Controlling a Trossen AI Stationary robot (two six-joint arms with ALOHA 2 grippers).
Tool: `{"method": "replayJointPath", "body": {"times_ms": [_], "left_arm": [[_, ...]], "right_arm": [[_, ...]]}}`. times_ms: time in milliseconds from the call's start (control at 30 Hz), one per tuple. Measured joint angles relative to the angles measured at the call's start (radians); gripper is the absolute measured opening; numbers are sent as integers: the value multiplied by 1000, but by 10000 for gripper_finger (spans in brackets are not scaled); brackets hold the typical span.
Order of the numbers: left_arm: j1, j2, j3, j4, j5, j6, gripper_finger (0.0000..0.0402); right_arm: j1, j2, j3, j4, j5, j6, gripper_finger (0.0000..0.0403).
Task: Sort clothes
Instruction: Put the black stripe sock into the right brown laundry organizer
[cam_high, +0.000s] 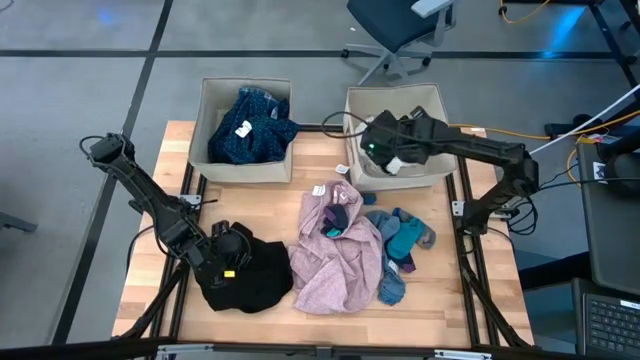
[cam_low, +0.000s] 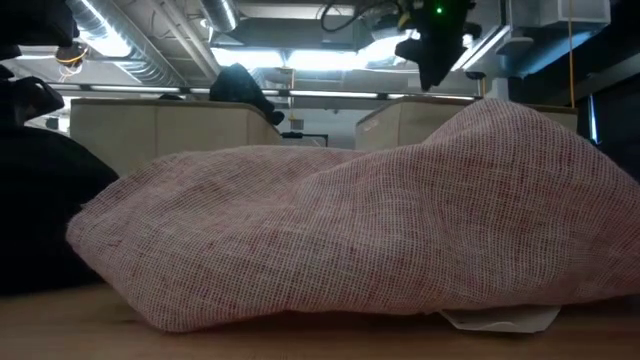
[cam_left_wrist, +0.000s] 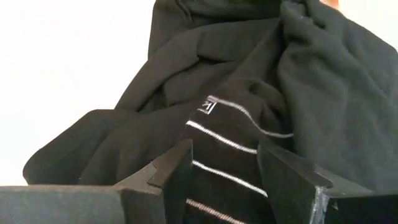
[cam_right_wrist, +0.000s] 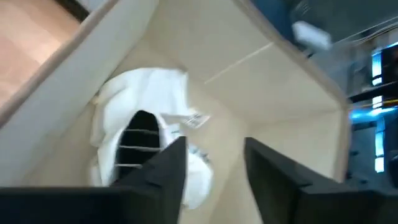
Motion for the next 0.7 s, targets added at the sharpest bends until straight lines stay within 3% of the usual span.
{"method": "replayJointPath", "body": {"times_ms": [133, 267, 500, 700], "left_arm": [[0, 0, 0, -3, 0, 3, 172], [0, 0, 0, 0, -2, 11, 172], [1, 0, 0, 113, -25, 82, 172], [3, 5, -7, 250, -87, 174, 172]], "right_arm": [[-2, 1, 0, 1, -136, 0, 235], [73, 1, 0, 64, -182, 1, 270], [294, 21, 1, 450, -258, -173, 280], [442, 148, 1, 771, -337, -364, 280]]}}
